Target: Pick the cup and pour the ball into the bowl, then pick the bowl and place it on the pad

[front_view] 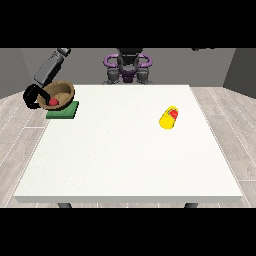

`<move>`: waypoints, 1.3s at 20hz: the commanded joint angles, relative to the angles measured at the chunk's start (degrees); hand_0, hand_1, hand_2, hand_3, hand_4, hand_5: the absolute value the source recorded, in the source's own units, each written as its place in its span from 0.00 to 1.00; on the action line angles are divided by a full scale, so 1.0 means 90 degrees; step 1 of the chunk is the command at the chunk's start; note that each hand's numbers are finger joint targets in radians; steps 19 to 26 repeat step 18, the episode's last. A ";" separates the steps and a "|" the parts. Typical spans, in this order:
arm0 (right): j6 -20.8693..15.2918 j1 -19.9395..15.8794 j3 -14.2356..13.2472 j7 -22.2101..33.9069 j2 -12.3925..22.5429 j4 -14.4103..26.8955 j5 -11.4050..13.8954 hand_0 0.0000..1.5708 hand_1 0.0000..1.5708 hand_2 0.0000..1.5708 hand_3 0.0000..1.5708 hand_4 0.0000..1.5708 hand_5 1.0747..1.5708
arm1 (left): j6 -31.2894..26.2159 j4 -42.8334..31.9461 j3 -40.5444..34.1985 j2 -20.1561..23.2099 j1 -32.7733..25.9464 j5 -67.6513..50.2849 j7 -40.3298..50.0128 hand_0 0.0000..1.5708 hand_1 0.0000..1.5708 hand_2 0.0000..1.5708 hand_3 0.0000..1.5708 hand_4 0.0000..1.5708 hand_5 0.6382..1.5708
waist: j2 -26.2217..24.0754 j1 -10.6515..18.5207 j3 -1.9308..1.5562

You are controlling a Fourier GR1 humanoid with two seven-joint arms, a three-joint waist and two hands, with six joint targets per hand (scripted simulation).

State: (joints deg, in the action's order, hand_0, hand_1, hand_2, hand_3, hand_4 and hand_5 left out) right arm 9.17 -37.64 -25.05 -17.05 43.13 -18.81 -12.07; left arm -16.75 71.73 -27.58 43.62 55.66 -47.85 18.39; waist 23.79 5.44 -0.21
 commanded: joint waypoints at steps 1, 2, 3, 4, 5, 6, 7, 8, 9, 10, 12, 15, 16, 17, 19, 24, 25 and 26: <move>-0.0408 -0.0110 -0.0207 0.0044 0.0667 0.0241 0.0012 0.97 0.97 0.85 0.58 0.00 0.95 | 0.0064 0.0521 -0.0058 0.0083 -0.0027 -0.0277 0.0209 0.00 0.00 0.00 0.00 0.00 1.00 | 0.0326 0.0207 0.0002; -0.0356 -0.0180 -0.0171 -0.0028 0.0475 0.0319 0.0025 0.69 0.69 0.65 0.63 0.00 0.92 | 0.0462 0.0781 -0.0038 0.0238 0.0107 -0.0180 0.0355 0.00 0.00 0.00 0.00 0.00 0.99 | 0.0348 0.0115 -0.0003; -0.0401 -0.0154 -0.0225 -0.0262 0.0431 0.0320 -0.0006 0.57 0.57 0.50 0.62 0.00 0.91 | 0.0347 0.1069 -0.0036 0.0004 -0.0140 -0.0304 0.0247 0.00 0.00 0.00 0.00 0.00 0.99 | 0.0442 0.0214 -0.0001; -0.0360 -0.0277 -0.0202 -0.0040 0.0754 0.0230 0.0026 0.52 0.52 0.46 0.61 0.00 0.89 | 0.0244 0.1001 0.0033 0.0003 -0.0208 -0.0228 0.0207 0.00 0.00 0.00 0.00 0.00 0.99 | 0.0365 0.0113 0.0006; -0.0295 -0.0224 -0.0268 -0.0172 0.0706 0.0326 -0.0028 0.39 0.39 0.38 0.56 0.00 0.84 | 0.0416 0.1179 -0.0126 0.0138 -0.0272 -0.0300 0.0307 0.00 0.00 0.00 0.00 0.00 0.99 | 0.0384 0.0181 0.0003; -0.0023 -0.0426 -0.0231 0.0201 0.0977 0.0255 -0.0034 0.22 0.22 0.31 0.45 0.00 0.79 | 0.0228 0.0896 -0.0184 0.0286 -0.0206 -0.0413 0.0393 0.00 0.00 0.00 0.00 0.00 0.99 | 0.0314 0.0192 0.0009; 0.0146 -0.0332 -0.0361 -0.0186 0.0862 0.0288 -0.0158 0.16 0.16 0.25 0.24 0.00 0.73 | 0.0442 0.1032 -0.0338 0.0434 -0.0193 -0.0380 0.0391 0.00 0.00 0.00 0.00 0.00 0.99 | 0.0516 -0.0059 0.0002; 0.0092 -0.0435 -0.0441 0.0091 0.0954 0.0348 -0.0241 0.16 0.16 0.22 0.04 0.00 0.71 | 0.0277 0.1067 -0.0327 0.0244 -0.0422 -0.0476 0.0314 0.00 0.00 0.00 0.00 0.00 0.99 | 0.0431 0.0104 0.0009; -0.0017 -0.0316 -0.0402 -0.0157 0.0810 0.0304 -0.0194 0.18 0.18 0.19 0.15 0.00 0.70 | 0.0004 0.0762 -0.0522 0.0577 -0.0285 -0.0741 0.0487 0.00 0.00 0.00 0.00 0.00 0.99 | 0.0493 0.0077 0.0010; 0.0078 -0.0343 -0.0312 -0.0049 0.0836 0.0364 -0.0111 0.25 0.25 0.22 0.18 0.00 0.68 | 0.0366 0.1131 -0.0379 0.0406 -0.0415 -0.0723 0.0642 0.00 0.00 0.00 0.00 0.00 0.99 | 0.0312 0.0075 0.0007; 0.0175 -0.0518 -0.0378 0.0134 0.1090 0.0327 -0.0176 0.19 0.19 0.20 0.04 0.00 0.70 | 0.0477 0.1071 -0.0458 0.0459 -0.0346 -0.0736 0.0581 0.00 0.00 0.00 0.00 0.00 0.99 | 0.0354 -0.0097 0.0009; 0.0586 -0.0758 -0.0411 0.0695 0.1233 0.0270 -0.0320 0.25 0.25 0.00 0.07 0.00 0.65 | 0.0356 0.1214 -0.0132 -0.0052 -0.0842 -0.0555 0.0403 0.00 0.00 0.00 0.00 0.00 0.99 | -0.0162 -0.0016 0.0018; 0.0757 -0.0596 -0.0304 0.0725 0.1171 0.0182 -0.0266 0.26 0.26 0.05 0.20 0.00 0.63 | 0.0410 0.0842 -0.0134 -0.0068 -0.0963 -0.0404 0.0364 0.00 0.00 0.00 0.00 0.00 0.99 | -0.0485 -0.0260 0.0023; 0.0888 -0.0876 -0.0242 0.0935 0.1165 -0.0020 -0.0283 0.29 0.29 0.17 0.24 0.12 0.58 | 0.0261 0.0453 -0.0107 -0.0018 -0.0816 -0.0345 0.0258 0.00 0.00 0.00 0.00 0.00 0.99 | -0.0562 -0.0344 0.0030; 0.0961 -0.0746 -0.0101 0.0997 0.1034 -0.0100 -0.0198 0.24 0.24 0.08 0.26 0.20 0.60 | 0.0076 0.0131 -0.0141 0.0097 -0.0929 -0.0350 0.0339 0.00 0.00 0.00 0.00 0.00 0.99 | -0.0891 -0.0325 0.0035; 0.0961 -0.0746 -0.0101 0.0997 0.1034 -0.0100 -0.0198 0.24 0.24 0.08 0.26 0.20 0.60 | 0.0076 0.0131 -0.0141 0.0097 -0.0929 -0.0350 0.0339 0.00 0.00 0.00 0.00 0.00 0.99 | -0.0891 -0.0325 0.0035; 0.0961 -0.0746 -0.0101 0.0997 0.1034 -0.0100 -0.0198 0.24 0.24 0.08 0.26 0.20 0.60 | 0.0076 0.0131 -0.0141 0.0097 -0.0929 -0.0350 0.0339 0.00 0.00 0.00 0.00 0.00 0.99 | -0.0891 -0.0325 0.0035; 0.0961 -0.0746 -0.0101 0.0997 0.1034 -0.0100 -0.0198 0.24 0.24 0.08 0.26 0.20 0.60 | 0.0076 0.0131 -0.0141 0.0097 -0.0929 -0.0350 0.0339 0.00 0.00 0.00 0.00 0.00 0.99 | -0.0891 -0.0325 0.0035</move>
